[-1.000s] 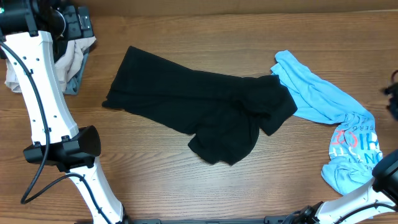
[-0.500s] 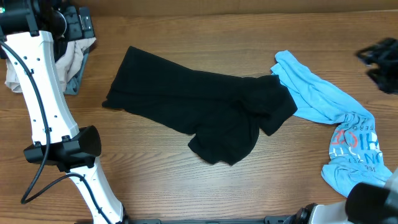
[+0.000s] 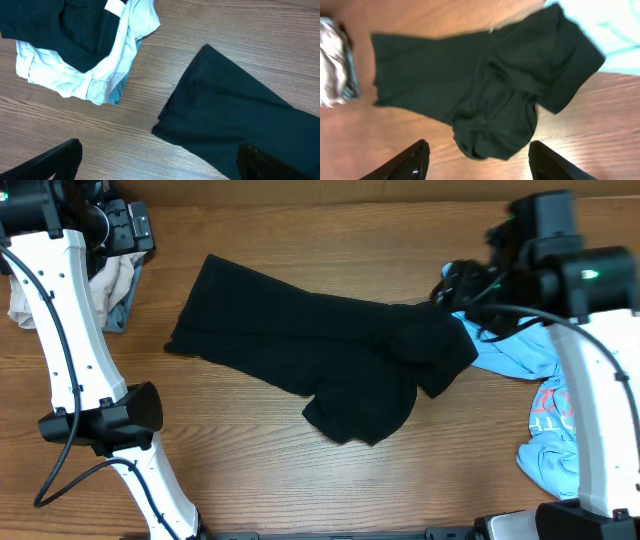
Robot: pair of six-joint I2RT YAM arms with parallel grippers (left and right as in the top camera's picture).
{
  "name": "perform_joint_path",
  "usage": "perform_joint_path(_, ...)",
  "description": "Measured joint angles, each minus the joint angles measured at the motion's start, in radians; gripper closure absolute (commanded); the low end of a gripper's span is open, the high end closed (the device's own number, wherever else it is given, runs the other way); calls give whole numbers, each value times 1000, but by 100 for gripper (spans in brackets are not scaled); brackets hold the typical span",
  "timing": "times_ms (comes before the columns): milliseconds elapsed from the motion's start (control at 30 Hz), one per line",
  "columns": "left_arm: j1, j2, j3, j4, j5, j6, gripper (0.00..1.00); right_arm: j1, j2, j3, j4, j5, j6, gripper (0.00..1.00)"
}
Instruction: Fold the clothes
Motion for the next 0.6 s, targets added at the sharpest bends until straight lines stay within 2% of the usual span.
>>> perform_joint_path(300, 0, -1, -32, -11, 7, 9, 0, 249, 0, -297, 215, 40, 29, 28)
perform_joint_path(433, 0, -1, -126, -12, 8, 14, 4, 347, 0, -415, 324, 39, 22, 27)
perform_joint_path(600, 1, -1, -294, 29, 7, 32, 5, 399, 0, -525, 350, 39, 11, 27)
